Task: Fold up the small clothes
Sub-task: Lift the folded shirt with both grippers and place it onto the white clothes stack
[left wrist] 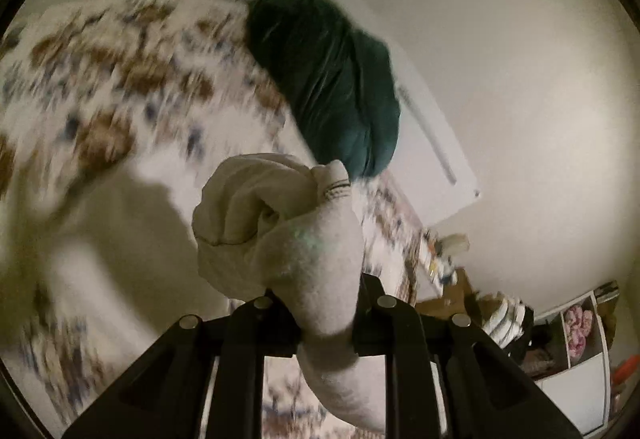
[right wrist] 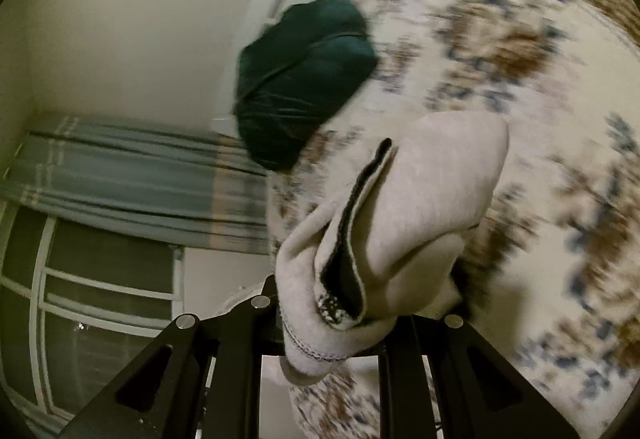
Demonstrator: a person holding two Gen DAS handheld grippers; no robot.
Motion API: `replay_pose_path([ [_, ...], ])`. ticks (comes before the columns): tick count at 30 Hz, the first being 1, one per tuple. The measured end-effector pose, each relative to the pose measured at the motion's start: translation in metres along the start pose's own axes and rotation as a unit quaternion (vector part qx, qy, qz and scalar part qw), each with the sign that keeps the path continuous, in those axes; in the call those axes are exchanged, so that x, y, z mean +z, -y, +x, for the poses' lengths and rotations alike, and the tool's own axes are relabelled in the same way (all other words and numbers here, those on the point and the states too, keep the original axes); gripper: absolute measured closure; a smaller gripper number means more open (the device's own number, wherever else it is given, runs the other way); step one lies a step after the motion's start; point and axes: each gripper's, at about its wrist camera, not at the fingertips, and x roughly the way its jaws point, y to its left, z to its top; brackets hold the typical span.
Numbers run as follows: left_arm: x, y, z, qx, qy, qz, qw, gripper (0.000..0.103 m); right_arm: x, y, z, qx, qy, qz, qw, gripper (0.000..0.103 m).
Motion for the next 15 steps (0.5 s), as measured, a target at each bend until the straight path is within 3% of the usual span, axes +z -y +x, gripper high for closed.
replay_pose_path([
  [4, 0.064, -0.025, 0.014, 0.0, 0.028, 0.023, 0.9994, 0.088, 0.002, -0.043, 0.07, 0.02, 0.0, -0.028, 0.999, 0.086],
  [6, 0.074, -0.057, 0.024, 0.015, 0.027, 0.024, 0.9992, 0.088, -0.006, -0.043, 0.11, 0.019, -0.012, -0.03, 0.999, 0.086],
  [11, 0.046, -0.167, 0.047, 0.088, -0.014, -0.012, 0.9959, 0.088, -0.064, 0.021, 0.196, -0.025, -0.075, -0.005, 0.997, 0.086],
  [15, 0.003, -0.252, 0.055, 0.138, -0.06, -0.053, 0.9872, 0.088, -0.108, 0.095, 0.231, -0.078, -0.124, 0.022, 0.989, 0.086],
])
